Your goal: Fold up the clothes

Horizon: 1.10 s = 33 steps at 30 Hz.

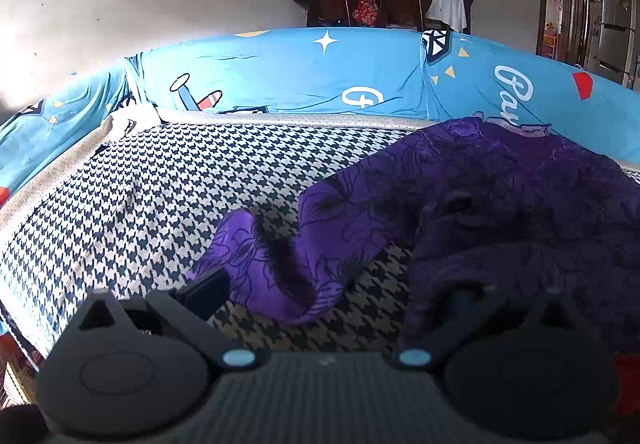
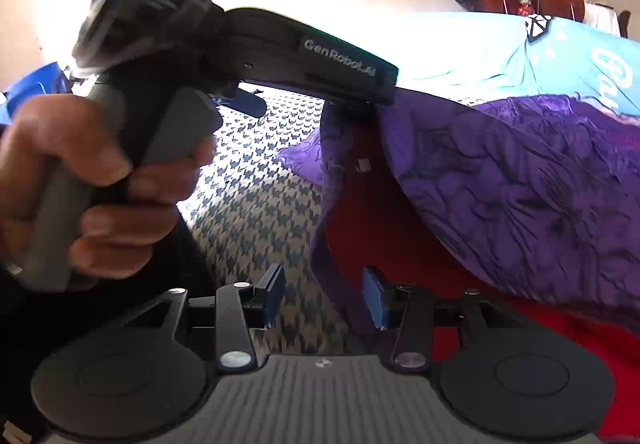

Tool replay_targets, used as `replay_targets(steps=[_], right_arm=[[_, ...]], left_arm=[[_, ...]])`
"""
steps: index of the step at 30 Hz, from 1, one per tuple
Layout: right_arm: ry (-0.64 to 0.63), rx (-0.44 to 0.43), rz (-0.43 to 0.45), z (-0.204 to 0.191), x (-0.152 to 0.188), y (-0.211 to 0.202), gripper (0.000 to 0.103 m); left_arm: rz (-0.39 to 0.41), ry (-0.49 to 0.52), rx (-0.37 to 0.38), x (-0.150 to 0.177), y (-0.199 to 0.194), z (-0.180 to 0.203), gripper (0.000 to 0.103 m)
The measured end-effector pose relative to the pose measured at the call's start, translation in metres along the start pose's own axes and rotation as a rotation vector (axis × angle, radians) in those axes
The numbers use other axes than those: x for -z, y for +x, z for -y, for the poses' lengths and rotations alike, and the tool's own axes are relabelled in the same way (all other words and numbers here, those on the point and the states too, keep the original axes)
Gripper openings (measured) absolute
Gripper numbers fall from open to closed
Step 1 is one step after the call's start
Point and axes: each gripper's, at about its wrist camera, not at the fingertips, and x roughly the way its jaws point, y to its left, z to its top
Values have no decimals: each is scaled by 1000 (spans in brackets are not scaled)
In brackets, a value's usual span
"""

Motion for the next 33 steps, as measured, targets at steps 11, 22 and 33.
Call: replay_targets(steps=[11, 22, 33], right_arm=[[34, 94, 14, 3, -16, 34, 13], [14, -149, 0, -17, -26, 27, 6], [-5, -147, -113, -13, -3, 27, 27]], left_arm=[[1, -32, 39, 2, -2, -10, 103], [19, -58, 158, 4, -16, -27, 103], [-93, 38, 148, 29, -7, -26, 103]])
